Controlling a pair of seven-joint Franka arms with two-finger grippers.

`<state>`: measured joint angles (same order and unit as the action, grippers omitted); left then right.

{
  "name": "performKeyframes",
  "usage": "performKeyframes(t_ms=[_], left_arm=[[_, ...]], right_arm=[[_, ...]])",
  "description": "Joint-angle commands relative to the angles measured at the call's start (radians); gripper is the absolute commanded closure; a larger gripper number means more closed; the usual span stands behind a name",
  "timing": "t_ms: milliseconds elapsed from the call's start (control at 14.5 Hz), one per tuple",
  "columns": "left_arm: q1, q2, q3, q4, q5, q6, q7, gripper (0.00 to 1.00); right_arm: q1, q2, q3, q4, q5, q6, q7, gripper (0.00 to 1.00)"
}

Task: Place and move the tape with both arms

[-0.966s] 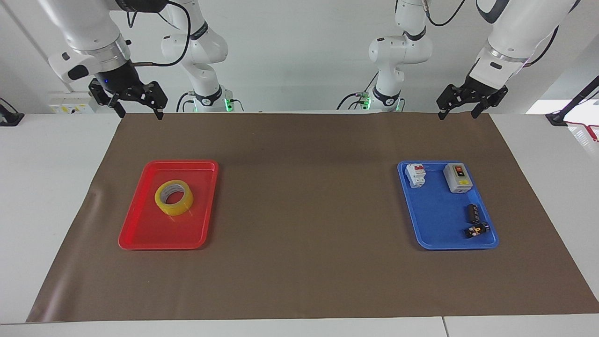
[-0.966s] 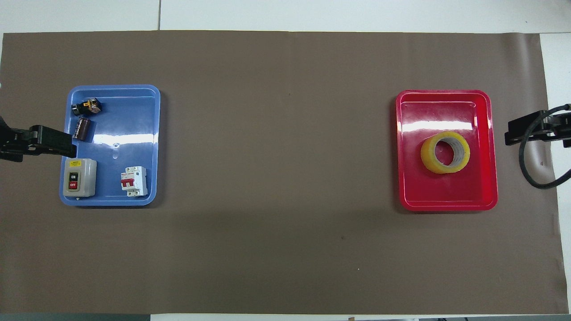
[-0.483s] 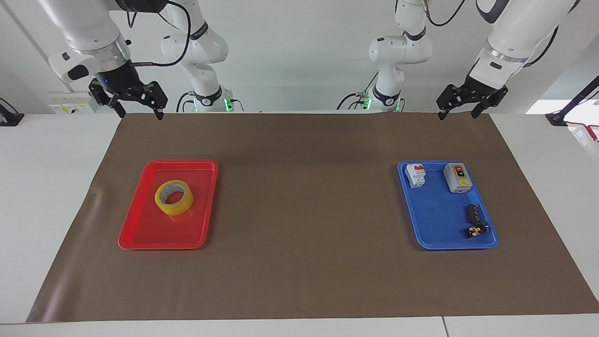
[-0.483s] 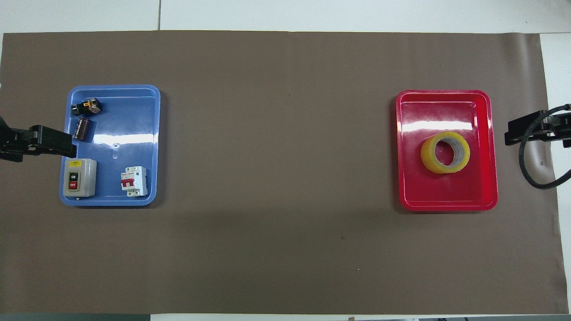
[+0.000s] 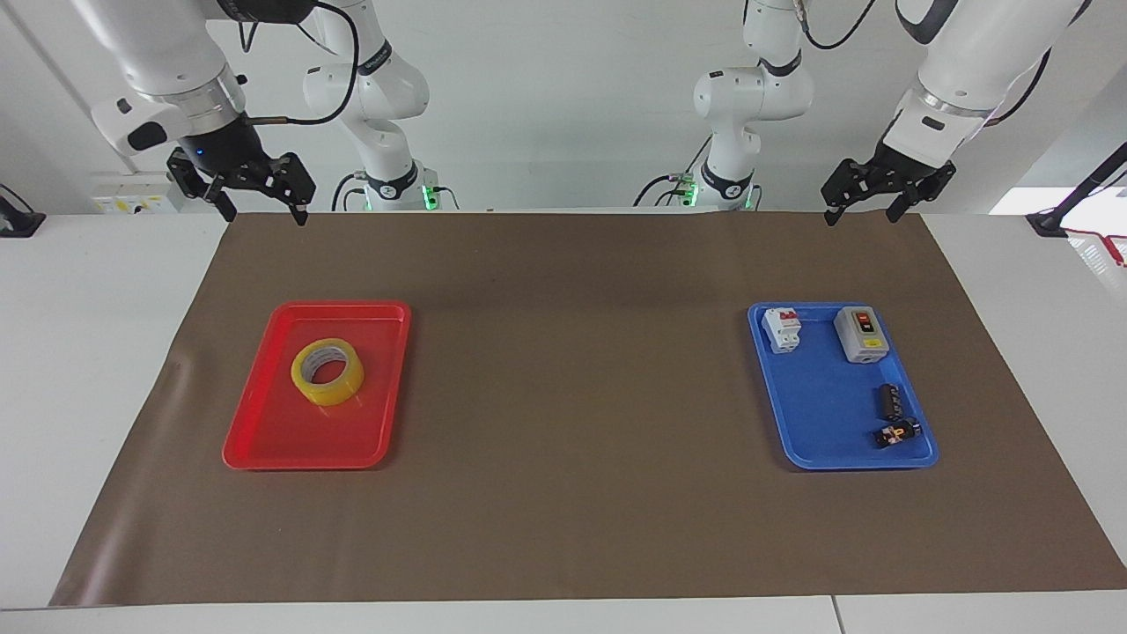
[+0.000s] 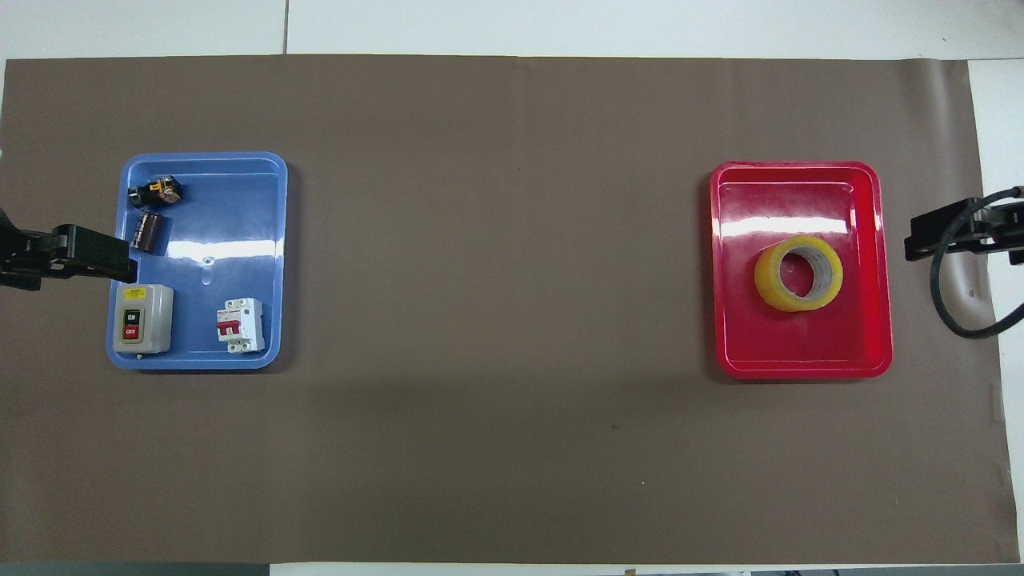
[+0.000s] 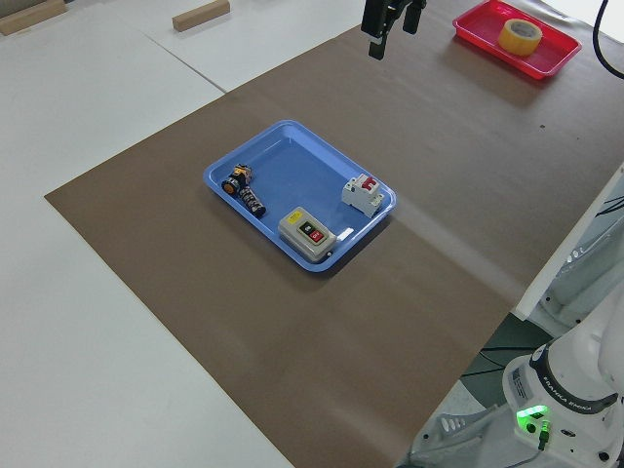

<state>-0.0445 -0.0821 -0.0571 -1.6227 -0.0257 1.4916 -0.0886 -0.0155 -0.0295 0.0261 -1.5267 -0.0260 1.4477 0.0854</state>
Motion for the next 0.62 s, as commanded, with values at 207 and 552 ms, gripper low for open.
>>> performKeyframes(t_ms=[207,552], left_arm=[[0.008,-0.024,0.002,-0.02,-0.008,-0.008,0.01,0.0],[0.008,-0.024,0.002,-0.02,-0.008,-0.008,0.01,0.0]], right_arm=[[-0.003,-0.013,0.0,-0.02,0.014,0.013,0.01,0.0],[-0.012,-0.013,0.0,-0.02,0.012,0.011,0.007,0.0]])
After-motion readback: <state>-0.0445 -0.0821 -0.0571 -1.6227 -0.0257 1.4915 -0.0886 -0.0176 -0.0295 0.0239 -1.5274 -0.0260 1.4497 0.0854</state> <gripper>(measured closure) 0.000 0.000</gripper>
